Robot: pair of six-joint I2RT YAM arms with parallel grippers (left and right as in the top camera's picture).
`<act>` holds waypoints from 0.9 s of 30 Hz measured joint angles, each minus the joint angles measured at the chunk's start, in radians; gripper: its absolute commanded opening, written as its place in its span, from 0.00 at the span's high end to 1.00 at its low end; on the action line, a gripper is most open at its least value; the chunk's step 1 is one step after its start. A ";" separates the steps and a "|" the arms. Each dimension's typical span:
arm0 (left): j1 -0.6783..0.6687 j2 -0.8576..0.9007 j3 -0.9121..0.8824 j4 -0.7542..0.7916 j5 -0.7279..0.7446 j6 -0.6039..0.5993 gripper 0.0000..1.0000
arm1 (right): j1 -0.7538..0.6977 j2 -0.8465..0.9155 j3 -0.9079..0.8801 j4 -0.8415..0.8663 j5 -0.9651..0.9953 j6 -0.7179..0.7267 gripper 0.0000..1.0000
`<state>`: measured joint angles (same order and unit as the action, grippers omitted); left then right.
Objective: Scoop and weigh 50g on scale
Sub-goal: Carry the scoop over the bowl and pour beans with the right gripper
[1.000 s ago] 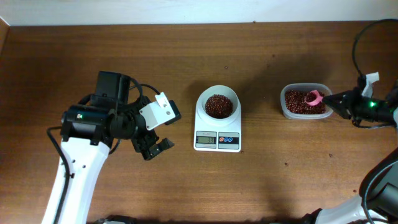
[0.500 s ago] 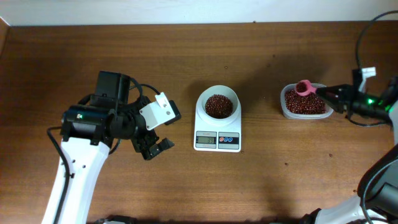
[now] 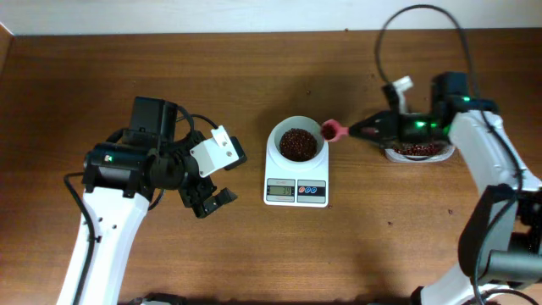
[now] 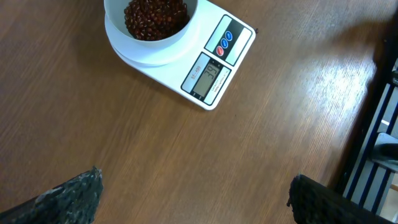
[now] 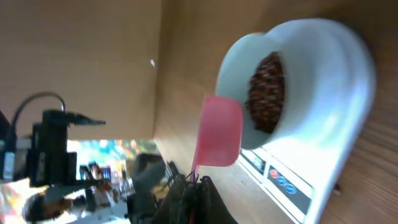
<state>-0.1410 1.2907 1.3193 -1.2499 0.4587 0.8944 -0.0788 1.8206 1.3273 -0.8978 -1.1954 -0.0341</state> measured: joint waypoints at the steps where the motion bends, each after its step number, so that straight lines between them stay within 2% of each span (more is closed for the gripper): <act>1: 0.000 0.000 0.000 0.000 0.000 0.000 0.01 | 0.022 0.000 0.000 0.015 0.000 0.001 0.96; 5: 0.000 0.000 0.000 0.000 0.000 0.000 0.01 | 0.093 0.000 -0.001 0.074 0.029 0.006 0.96; 10: 0.000 0.000 0.000 0.000 0.000 0.000 0.01 | 0.161 0.000 -0.002 0.147 0.224 -0.006 0.96; 16: 0.000 0.000 0.000 0.000 0.000 0.000 0.01 | 0.231 0.000 0.006 0.151 0.367 -0.107 0.96; 27: 0.000 0.000 0.000 0.000 0.000 0.000 0.01 | 0.383 -0.108 0.045 0.148 0.751 -0.136 0.96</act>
<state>-0.1410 1.2907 1.3193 -1.2495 0.4587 0.8944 0.3042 1.7130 1.3724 -0.7502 -0.4442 -0.1699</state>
